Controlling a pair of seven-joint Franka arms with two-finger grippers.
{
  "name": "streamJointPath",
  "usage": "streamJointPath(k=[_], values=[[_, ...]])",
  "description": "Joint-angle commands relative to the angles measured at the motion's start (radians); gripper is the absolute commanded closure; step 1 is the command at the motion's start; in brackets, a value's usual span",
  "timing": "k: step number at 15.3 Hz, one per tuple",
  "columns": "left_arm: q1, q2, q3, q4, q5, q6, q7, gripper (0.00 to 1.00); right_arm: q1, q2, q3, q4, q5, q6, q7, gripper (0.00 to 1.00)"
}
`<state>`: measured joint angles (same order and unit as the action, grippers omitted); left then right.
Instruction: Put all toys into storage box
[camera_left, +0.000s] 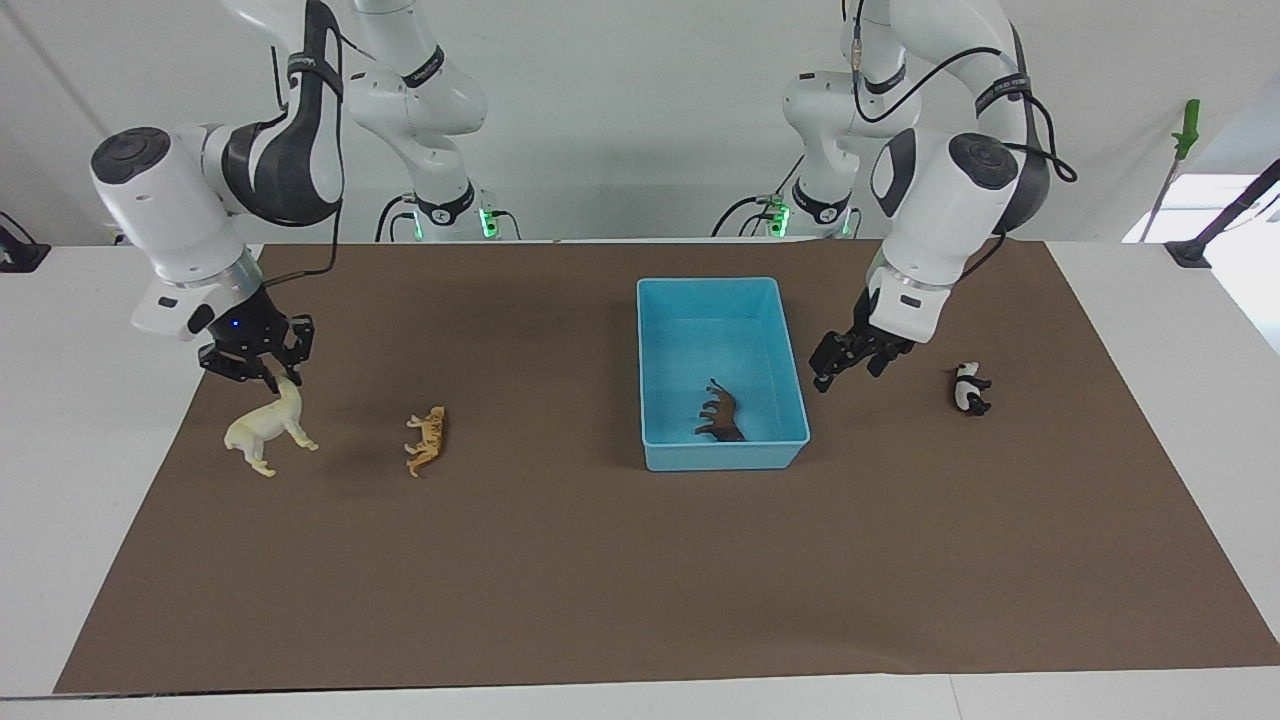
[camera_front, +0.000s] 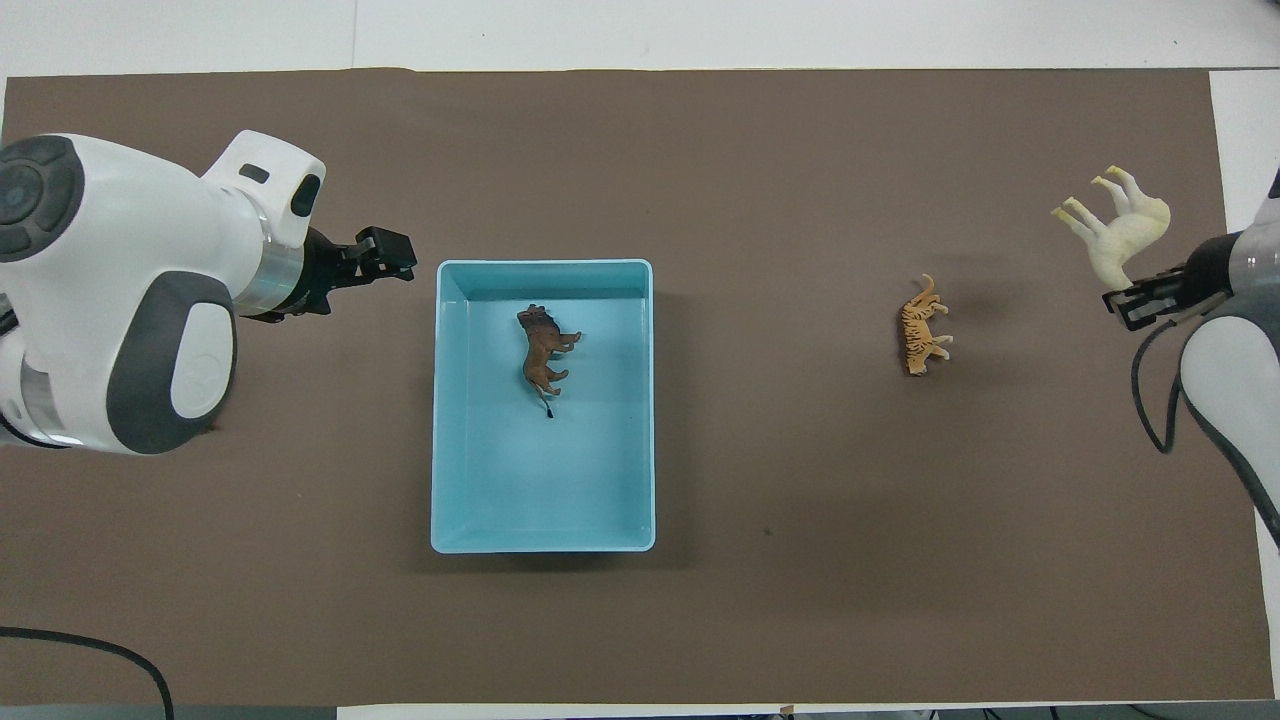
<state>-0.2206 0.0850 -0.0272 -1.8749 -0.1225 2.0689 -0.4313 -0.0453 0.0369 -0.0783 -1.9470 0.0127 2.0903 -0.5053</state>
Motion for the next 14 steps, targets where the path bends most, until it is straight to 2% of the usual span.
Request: streamJointPath(k=[1,3,6,9,11,14], values=[[0.07,-0.024,-0.005,-0.021,0.004,-0.039,0.167,0.0,0.065,0.052,0.0,0.108,0.001,-0.053,0.19,1.0],[0.131,-0.028,-0.005,-0.036,0.032,-0.056,0.296,0.0,0.138,0.081,0.0,0.172,0.003,-0.079,0.336,1.0],[0.214,-0.042,-0.005,-0.064,0.064,-0.05,0.43,0.0,0.254,0.09,0.0,0.21,0.068,-0.075,0.531,1.0],[0.254,-0.06,-0.005,-0.127,0.095,-0.026,0.441,0.0,0.417,0.118,0.0,0.223,0.092,-0.052,0.762,1.0],[0.274,-0.057,-0.005,-0.159,0.141,0.006,0.441,0.0,0.525,0.173,0.0,0.288,0.082,-0.047,0.939,1.0],[0.333,-0.062,-0.005,-0.223,0.145,0.086,0.442,0.0,0.668,0.245,-0.003,0.355,0.075,-0.042,1.144,1.0]])
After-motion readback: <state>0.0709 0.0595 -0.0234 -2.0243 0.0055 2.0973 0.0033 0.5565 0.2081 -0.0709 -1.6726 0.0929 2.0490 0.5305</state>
